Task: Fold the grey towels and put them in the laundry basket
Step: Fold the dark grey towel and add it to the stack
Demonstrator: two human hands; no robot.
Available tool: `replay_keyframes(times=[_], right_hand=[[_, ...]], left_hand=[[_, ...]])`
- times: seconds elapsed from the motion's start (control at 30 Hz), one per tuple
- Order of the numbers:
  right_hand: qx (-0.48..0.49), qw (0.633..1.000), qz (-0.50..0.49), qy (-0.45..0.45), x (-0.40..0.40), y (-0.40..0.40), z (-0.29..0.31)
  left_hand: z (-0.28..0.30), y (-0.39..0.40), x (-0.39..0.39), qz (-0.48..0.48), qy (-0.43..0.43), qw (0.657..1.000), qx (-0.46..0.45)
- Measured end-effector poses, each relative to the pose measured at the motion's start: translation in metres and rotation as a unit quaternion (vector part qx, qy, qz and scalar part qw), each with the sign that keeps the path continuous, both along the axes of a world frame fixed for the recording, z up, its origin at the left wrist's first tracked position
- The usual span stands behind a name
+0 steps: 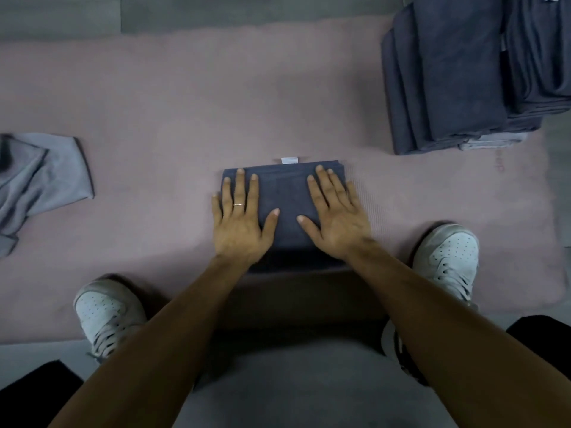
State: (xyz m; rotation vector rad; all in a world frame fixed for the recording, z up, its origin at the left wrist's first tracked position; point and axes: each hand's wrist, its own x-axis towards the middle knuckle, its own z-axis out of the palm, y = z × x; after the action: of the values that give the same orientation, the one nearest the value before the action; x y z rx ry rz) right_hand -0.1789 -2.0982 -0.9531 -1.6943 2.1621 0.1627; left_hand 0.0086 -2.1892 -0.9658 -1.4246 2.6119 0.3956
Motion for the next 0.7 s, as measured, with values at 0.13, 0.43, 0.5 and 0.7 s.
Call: replay_keyframes(times=[0.13,0.43,0.5,0.7], right_hand=[[0.0,0.998,-0.057,-0.006,0.012,-0.005,0.002],[0.031,0.999,0.016,0.027,-0.026,-0.021,0.013],[0.031,0.999,0.004,0.015,-0.026,-0.024,0.014],[0.025,0.999,-0.034,-0.01,-0.016,-0.025,0.011]], left_hand=[[0.007,-0.003,-0.013,0.089,-0.015,0.996,0.02],[0.027,-0.051,-0.023,-0.068,0.109,0.991,-0.036],[0.037,-0.065,-0.029,-0.051,0.084,0.995,-0.003],[0.056,-0.094,-0.035,-0.094,0.024,0.994,0.058]])
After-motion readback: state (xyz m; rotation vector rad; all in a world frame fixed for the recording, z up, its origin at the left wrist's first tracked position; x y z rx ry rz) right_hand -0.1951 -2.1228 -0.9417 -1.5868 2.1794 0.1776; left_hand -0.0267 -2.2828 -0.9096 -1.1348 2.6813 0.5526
